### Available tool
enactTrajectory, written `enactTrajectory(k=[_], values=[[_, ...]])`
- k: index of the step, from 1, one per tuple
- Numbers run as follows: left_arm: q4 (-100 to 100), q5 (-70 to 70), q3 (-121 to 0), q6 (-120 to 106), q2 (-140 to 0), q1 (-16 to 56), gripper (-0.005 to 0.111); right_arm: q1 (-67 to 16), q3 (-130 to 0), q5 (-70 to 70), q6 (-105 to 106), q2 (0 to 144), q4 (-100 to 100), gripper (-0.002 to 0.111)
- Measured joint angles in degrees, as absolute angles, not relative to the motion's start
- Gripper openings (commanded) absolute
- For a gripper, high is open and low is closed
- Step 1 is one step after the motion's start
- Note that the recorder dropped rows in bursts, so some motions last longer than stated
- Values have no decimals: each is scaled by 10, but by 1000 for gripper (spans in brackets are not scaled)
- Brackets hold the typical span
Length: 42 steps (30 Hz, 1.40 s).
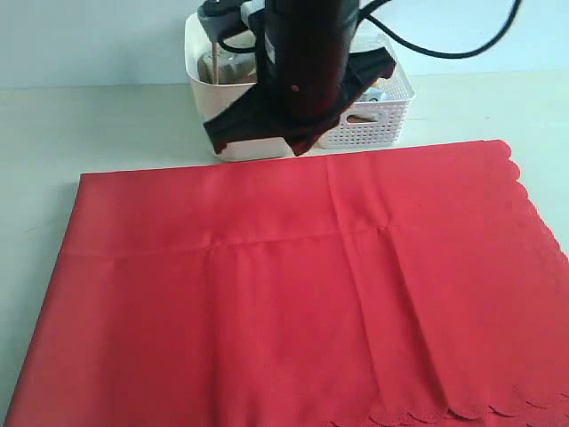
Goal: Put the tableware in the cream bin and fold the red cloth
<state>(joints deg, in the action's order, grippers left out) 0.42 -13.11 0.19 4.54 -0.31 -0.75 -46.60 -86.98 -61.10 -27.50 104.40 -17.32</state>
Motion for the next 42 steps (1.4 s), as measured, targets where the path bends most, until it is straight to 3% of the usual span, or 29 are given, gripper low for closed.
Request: enactTrajectory(k=[8,16,21,42], values=[[4,-131,2,45,-3,-7,2,-429,-718,-519,-276,916,-223,0],[4,-131,2,45,-3,-7,2,-248,-664,-373,-275,869,-220,0],[4,-131,2,45,-3,-7,2,-180,-658,-343,-275,898,-149,0],[4,-131,2,45,-3,-7,2,-175,-656,-328,-275,959,-79,0]])
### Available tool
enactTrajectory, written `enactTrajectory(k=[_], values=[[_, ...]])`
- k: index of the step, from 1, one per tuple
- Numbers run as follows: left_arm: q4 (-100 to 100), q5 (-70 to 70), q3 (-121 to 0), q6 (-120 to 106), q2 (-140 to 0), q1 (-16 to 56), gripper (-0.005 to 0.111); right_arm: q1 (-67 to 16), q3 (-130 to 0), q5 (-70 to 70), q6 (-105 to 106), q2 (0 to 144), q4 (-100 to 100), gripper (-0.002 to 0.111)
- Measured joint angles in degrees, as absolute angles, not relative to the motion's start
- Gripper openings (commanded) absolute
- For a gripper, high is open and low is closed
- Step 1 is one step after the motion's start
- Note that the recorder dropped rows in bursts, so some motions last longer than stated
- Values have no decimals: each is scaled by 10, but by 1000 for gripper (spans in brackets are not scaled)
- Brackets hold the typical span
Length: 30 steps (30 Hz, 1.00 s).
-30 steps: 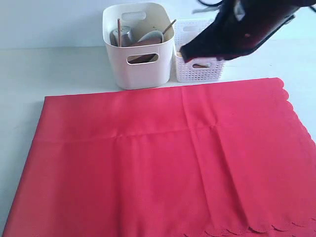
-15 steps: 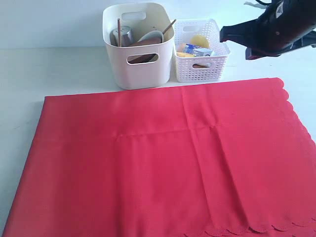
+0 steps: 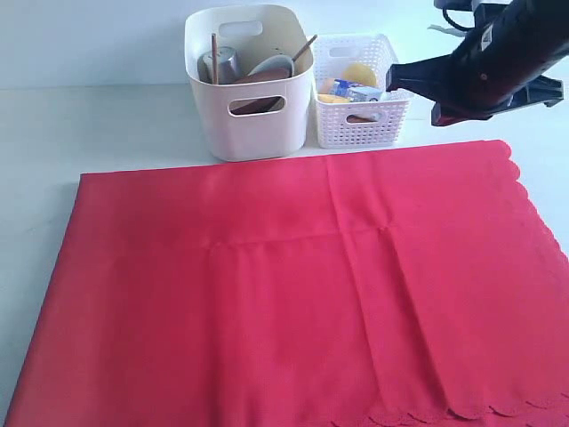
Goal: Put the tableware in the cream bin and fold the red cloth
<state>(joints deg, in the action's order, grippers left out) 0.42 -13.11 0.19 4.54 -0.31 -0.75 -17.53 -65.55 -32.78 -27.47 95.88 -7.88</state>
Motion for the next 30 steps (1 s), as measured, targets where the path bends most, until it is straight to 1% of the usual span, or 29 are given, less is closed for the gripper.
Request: enactTrajectory(k=[5,9,16,24,30], values=[[9,-131,2,55,-3,-7,2,-175,-656,-279,-275,959,-53,0],[71,-111,2,132,-3,-7,2,-175,-656,-244,-275,959,-39,0],[118,0,2,165,-3,-7,2,-175,-656,-172,-275,959,-36,0],[206,74,2,169,-3,-7,1,-175,-656,-147,-275,959,-29,0],[215,38,-10,159,-3,-7,0,-175,-656,-148,-275,959,-29,0]])
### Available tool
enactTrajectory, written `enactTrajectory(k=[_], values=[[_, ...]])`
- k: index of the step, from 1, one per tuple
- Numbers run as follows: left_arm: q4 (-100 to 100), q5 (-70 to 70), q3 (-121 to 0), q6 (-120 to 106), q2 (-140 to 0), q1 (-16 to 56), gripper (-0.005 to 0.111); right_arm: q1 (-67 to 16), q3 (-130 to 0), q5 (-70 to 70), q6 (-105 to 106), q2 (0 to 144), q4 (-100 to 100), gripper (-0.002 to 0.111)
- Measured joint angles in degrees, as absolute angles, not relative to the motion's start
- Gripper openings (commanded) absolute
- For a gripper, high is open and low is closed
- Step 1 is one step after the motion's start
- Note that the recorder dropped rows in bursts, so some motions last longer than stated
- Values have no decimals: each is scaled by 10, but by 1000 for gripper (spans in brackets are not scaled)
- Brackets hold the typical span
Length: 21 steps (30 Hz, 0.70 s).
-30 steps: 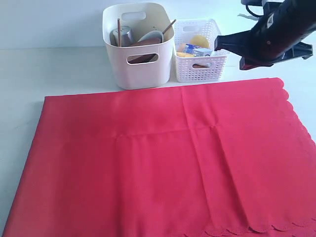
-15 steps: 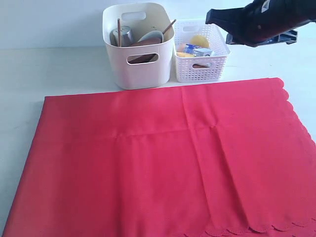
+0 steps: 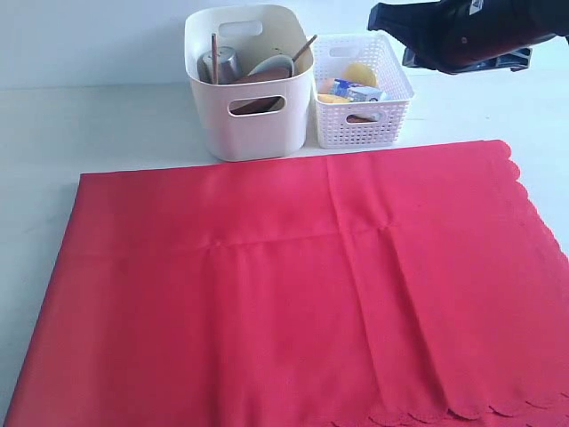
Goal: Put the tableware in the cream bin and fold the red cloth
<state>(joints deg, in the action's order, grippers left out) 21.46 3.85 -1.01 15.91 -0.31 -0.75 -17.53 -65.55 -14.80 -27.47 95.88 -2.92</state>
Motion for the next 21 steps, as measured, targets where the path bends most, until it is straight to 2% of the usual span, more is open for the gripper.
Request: enactTrajectory(k=[5,21], values=[[215,0,-27,139,-44,-16,0,-175,-656,-149,-275,959,-28,0],[170,-64,-121,123,-317,-22,0,-175,-656,-151,-275,959,-27,0]])
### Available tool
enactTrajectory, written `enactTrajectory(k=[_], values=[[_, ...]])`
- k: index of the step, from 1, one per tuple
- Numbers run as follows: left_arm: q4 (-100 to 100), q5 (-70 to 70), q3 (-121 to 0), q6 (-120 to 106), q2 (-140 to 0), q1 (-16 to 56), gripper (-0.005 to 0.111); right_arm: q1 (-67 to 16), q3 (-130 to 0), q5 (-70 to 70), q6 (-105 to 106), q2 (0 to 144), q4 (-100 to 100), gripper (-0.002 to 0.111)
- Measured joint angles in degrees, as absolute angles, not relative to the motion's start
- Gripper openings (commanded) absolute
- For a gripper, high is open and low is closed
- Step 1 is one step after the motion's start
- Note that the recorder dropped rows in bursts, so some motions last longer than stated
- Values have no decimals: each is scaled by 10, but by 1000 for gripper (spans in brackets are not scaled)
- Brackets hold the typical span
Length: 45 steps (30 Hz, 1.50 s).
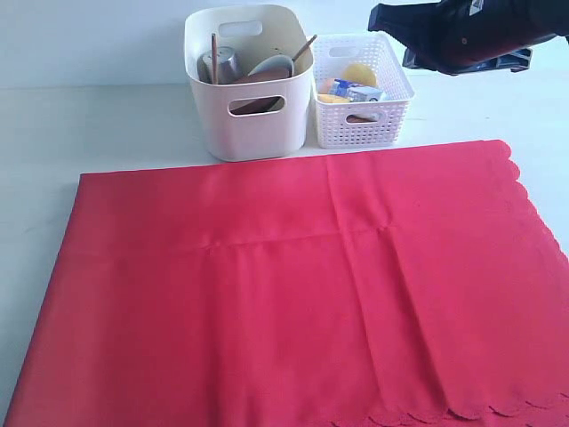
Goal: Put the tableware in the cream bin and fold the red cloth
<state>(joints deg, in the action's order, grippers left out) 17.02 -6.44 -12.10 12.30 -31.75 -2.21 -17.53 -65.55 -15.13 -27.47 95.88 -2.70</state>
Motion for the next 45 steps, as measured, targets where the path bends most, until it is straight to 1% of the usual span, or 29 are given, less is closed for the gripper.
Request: enactTrajectory(k=[6,15,21,28,29,31,33,34,37,39,40,42,45], values=[[145,-126,-178,83,-441,-22,0,-175,-656,-171,-275,959,-27,0],[143,-242,-303,-10,-639,-27,0,-175,-656,-213,-269,959,-27,0],[157,-252,-358,-39,-725,-43,0,-175,-656,-276,-234,959,-27,0],[276,-247,-414,-152,-819,-44,1,-175,-656,-344,-196,959,-5,0],[282,-247,-426,-158,-831,-44,3,-175,-656,-348,-184,959,10,0],[293,-255,-439,-163,-850,-44,13,-175,-656,-352,-165,959,38,0],[299,-270,-449,-172,-864,-41,25,-175,-656,-351,-144,959,64,0],[299,-277,-450,-174,-868,-37,34,-175,-656,-351,-137,959,72,0],[302,-300,-452,-178,-882,-9,53,-175,-656,-351,-126,959,82,0],[302,-309,-452,-180,-891,17,59,-175,-656,-349,-122,959,85,0],[302,-312,-452,-180,-897,29,60,-175,-656,-346,-122,959,86,0],[296,-314,-452,-180,-909,49,61,-175,-656,-344,-121,962,86,0],[277,-315,-452,-173,-930,57,61,-175,-656,-341,-121,969,88,0]])
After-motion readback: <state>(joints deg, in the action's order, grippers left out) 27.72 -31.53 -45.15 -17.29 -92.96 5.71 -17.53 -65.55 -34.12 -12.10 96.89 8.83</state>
